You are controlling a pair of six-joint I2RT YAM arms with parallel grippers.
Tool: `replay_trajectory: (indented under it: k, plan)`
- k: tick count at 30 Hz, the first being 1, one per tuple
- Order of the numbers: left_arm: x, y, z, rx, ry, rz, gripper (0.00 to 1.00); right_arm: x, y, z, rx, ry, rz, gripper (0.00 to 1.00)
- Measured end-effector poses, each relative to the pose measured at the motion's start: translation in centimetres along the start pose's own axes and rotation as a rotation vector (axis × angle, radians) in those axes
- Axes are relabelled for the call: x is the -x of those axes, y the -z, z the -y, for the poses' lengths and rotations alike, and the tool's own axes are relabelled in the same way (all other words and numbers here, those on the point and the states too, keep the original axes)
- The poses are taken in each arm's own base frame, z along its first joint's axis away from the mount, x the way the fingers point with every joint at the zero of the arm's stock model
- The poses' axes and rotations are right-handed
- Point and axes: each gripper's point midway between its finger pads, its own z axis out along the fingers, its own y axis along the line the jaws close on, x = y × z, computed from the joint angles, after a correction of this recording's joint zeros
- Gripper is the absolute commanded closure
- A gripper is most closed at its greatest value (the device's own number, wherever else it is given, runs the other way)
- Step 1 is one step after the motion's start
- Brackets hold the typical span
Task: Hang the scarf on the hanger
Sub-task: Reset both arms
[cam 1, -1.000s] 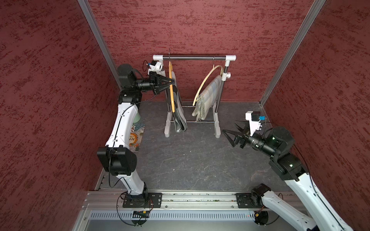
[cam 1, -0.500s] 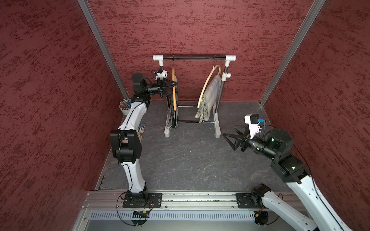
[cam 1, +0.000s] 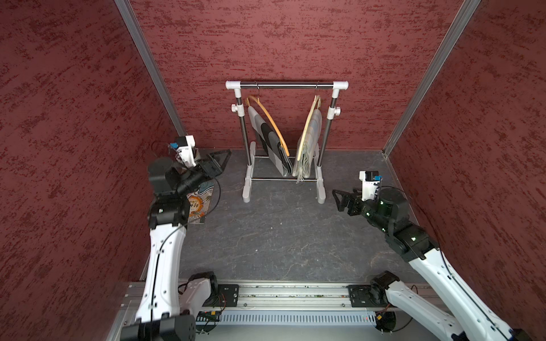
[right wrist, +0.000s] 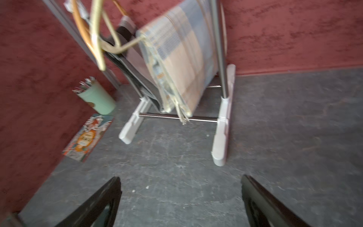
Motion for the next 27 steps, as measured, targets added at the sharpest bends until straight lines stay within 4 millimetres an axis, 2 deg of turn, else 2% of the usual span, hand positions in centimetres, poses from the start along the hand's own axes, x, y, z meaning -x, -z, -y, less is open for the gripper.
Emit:
replay_trajectory:
  k: [2, 3, 5, 6, 7, 9, 11, 15, 17, 20, 22, 23, 25, 27]
  plan:
    - [-3.1, 0.0, -4.6, 0.136, 0.027, -0.003, 0.00, -2.1, -1.3, 2.4, -0.106, 0.007, -0.022, 0.02]
    - [-5.3, -0.1, -7.4, 0.215, 0.049, -0.026, 0.00, -3.0, -1.7, 3.6, -0.158, 0.018, -0.020, 0.02]
    - [-11.1, -0.1, -13.1, 0.403, 0.056, -0.104, 0.00, -4.4, -2.2, 6.0, -0.257, 0.049, 0.001, 0.02]
    - [-14.0, 0.3, -15.2, 0.483, 0.031, -0.149, 0.00, -5.0, -2.4, 7.1, -0.303, 0.069, 0.018, 0.02]
    - [-16.6, 0.9, -16.8, 0.553, -0.019, -0.189, 0.00, -5.7, -2.4, 8.3, -0.353, 0.094, 0.029, 0.02]
    - [-19.4, 1.8, -18.6, 0.646, -0.146, -0.226, 0.00, -6.7, -2.4, 10.6, -0.443, 0.126, 0.040, 0.02]
    - [-19.0, 2.0, -19.5, 0.703, -0.266, -0.194, 0.00, -7.4, -2.4, 12.9, -0.529, 0.130, 0.036, 0.02]
    - [-15.1, 0.4, -20.7, 0.757, -0.452, -0.040, 0.00, -8.3, -4.1, 16.9, -0.669, 0.102, 0.015, 0.02]
    - [-14.0, -0.4, -23.5, 0.795, -0.449, -0.005, 0.00, -9.1, -5.6, 18.6, -0.721, 0.109, -0.001, 0.02]
    - [-13.6, -0.6, -28.1, 0.846, -0.398, -0.002, 0.00, -8.7, -7.9, 19.8, -0.727, 0.133, 0.054, 0.02]
    - [-13.6, -1.8, -29.6, 0.845, -0.392, -0.039, 0.00, -8.5, -9.5, 20.1, -0.686, 0.153, 0.076, 0.01]
    - [-13.6, -2.8, -29.5, 0.817, -0.409, -0.051, 0.00, -8.7, -10.1, 20.1, -0.655, 0.163, 0.070, 0.01]
    - [-13.7, -4.9, -27.9, 0.719, -0.466, -0.046, 0.00, -8.5, -10.9, 19.7, -0.566, 0.162, 0.101, 0.01]
    - [-14.1, -5.6, -26.1, 0.623, -0.518, -0.001, 0.00, -8.2, -11.0, 20.2, -0.524, 0.143, 0.134, 0.02]
